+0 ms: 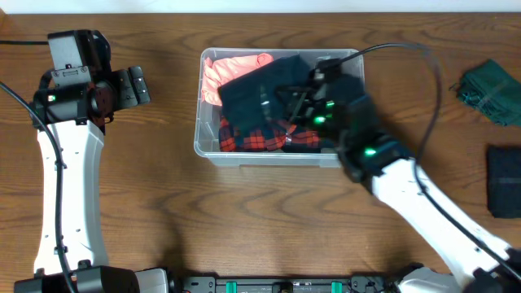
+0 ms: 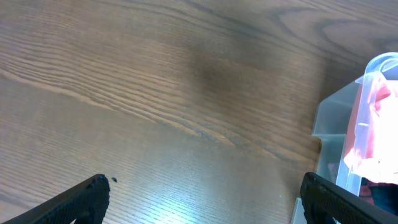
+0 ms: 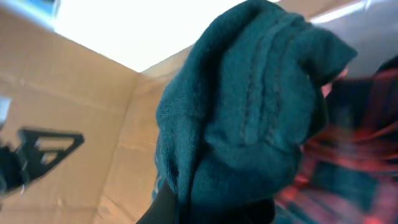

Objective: Pack container
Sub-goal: 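Carry the navy garment over the bin and lower it in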

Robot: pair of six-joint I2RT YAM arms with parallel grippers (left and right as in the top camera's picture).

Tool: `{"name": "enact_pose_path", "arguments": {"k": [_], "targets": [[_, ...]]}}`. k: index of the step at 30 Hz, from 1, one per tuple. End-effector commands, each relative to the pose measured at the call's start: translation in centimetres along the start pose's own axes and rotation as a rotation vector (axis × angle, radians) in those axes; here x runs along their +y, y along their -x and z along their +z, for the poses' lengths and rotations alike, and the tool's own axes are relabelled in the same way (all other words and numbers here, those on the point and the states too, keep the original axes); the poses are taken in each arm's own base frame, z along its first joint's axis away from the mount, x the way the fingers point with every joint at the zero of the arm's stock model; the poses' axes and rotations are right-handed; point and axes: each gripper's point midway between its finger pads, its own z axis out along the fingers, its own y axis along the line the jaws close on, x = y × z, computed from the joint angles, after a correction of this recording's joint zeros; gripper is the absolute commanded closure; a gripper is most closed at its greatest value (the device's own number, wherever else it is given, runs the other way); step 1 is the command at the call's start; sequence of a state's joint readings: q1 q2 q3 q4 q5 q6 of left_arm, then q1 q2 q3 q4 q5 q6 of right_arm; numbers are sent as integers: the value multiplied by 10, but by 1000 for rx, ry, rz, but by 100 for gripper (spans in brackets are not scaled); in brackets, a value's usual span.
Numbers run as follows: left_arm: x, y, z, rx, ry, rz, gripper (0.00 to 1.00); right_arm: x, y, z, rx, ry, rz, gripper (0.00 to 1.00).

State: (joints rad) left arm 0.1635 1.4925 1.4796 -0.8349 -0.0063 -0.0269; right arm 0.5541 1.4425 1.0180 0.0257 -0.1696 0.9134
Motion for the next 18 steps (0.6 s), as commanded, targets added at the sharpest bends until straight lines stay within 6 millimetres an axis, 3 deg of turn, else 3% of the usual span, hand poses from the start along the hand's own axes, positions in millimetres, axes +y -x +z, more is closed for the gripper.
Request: {"name": "enact_pose_path", "arguments": {"k": [1,8,13,18], "targets": [[2,-2,4,13,8,-11,2,3,2,15,-112,-43,159,99],[2,-2,4,12,8,-11,2,-13,-37,43,-112,-127,326,99],[2,-2,4,13,8,-11,2,-17,-56,48,-68,-157,292,98],[2,-2,4,13,8,-11,2,-19,-64,48,-17,-167,164,51]]}}
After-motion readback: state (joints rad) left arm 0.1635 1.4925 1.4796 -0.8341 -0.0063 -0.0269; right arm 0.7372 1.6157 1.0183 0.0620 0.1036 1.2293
